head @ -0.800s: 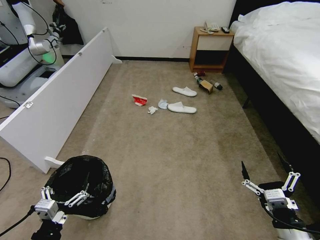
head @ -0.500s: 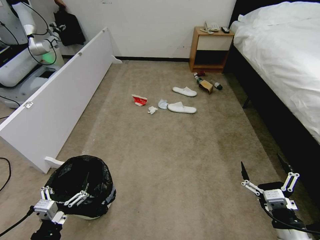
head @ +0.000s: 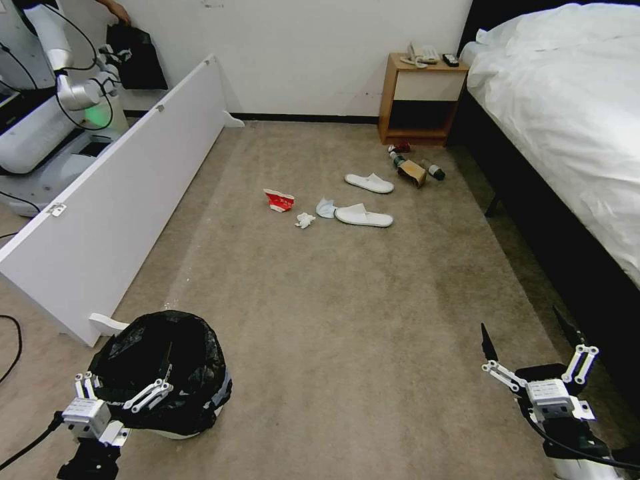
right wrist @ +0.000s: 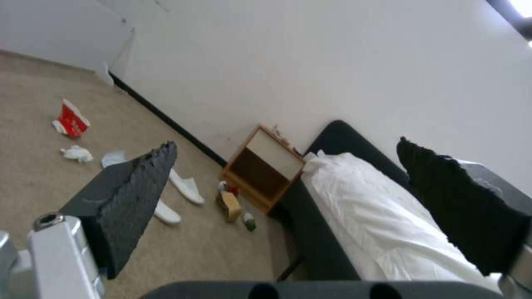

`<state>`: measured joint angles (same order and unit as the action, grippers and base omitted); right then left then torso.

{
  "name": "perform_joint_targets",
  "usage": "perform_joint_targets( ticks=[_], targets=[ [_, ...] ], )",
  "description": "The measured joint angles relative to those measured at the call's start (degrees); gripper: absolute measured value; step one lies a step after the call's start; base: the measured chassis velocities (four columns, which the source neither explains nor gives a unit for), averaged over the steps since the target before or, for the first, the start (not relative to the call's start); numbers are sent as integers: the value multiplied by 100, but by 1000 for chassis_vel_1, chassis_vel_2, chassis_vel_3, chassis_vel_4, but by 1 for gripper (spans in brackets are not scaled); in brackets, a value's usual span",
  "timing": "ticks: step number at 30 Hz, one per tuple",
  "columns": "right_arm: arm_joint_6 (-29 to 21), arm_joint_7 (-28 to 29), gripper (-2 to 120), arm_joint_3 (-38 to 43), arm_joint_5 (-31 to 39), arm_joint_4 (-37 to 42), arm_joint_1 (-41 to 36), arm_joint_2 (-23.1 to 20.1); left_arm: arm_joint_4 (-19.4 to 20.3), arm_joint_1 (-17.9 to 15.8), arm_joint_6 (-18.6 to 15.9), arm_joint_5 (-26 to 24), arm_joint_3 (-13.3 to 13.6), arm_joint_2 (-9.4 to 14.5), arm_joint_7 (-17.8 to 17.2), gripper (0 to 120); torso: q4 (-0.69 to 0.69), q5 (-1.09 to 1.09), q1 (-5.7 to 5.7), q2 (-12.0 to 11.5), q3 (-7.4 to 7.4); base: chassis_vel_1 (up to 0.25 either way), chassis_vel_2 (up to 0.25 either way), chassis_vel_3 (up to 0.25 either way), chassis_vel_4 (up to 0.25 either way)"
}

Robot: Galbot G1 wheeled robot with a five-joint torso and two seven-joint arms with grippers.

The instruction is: Pick up the trash bin, then pick up the garbage from the floor and place it into the trash bin.

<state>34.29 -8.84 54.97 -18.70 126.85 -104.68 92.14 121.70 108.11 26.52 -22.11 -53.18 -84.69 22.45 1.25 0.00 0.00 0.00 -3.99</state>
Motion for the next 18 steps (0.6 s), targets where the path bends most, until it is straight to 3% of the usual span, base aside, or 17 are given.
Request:
perform_joint_targets(
  ticks=[18],
  targets=[
    [76, -64, 100, -22, 33, -119, 28, 0, -142, -36, -38, 25, 3, 1, 50, 100, 0, 0, 0, 0, 0, 3, 9, 5, 3]
  ],
)
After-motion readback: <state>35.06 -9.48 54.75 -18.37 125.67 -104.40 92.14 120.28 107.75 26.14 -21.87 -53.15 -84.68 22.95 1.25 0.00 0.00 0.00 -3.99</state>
